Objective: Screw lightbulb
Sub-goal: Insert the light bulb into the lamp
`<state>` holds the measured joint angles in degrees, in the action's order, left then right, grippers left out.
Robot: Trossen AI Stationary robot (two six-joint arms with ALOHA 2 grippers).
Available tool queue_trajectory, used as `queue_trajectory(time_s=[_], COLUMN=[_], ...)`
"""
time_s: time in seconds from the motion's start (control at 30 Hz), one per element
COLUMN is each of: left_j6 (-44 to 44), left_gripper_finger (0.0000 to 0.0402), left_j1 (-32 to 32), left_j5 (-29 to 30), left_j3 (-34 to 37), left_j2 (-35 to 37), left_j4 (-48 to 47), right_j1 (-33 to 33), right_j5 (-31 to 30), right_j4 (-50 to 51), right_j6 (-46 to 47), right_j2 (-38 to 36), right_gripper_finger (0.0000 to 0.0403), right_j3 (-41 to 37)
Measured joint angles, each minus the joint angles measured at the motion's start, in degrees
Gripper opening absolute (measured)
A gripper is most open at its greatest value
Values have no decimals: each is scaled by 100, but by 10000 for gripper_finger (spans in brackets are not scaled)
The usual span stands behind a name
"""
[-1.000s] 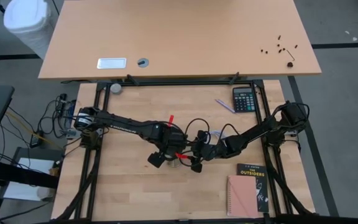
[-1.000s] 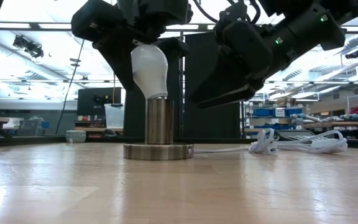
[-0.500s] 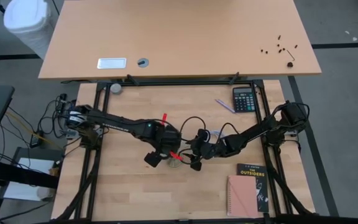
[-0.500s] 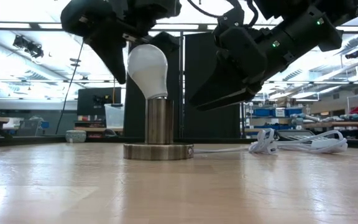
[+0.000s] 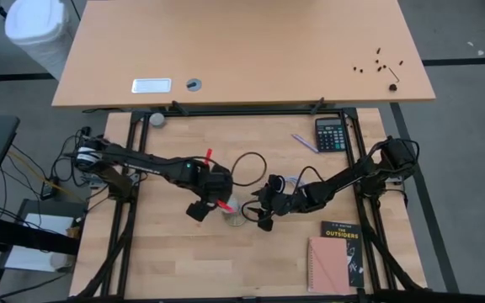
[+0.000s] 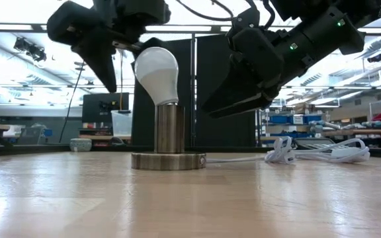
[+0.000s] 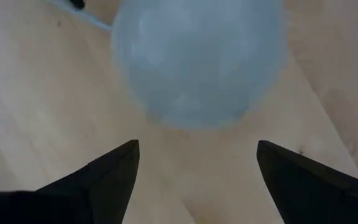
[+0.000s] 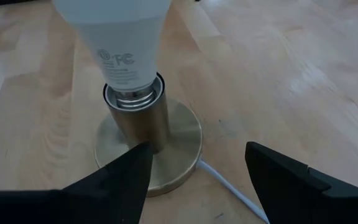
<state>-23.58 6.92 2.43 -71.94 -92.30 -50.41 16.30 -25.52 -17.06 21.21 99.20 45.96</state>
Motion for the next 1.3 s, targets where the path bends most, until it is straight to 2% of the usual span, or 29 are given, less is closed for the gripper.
queue_trajectory(time_s=[0.13,0.33,0.6,1.0,1.3], left_j6=[125,283,279,-479,-323], left_gripper_finger=[331,331,331,331,331], left_j1=[-169,-278,-191,118,142], left_j5=[28,27,-17,376,387], left_j3=[506,1304,1749,1671,1053], left_j2=[543,1370,1333,1241,754], left_j4=[383,1546,2119,2391,1699], right_j1=[-20,-107,-182,-182,199], right_j5=[-63,-81,-72,88,48], right_j4=[6,0,-34,-91,-386], right_j6=[-64,-72,-128,38,267], right_j2=[0,0,0,0,2], right_gripper_finger=[268,268,268,268,268], right_j3=[0,2,1,1,0])
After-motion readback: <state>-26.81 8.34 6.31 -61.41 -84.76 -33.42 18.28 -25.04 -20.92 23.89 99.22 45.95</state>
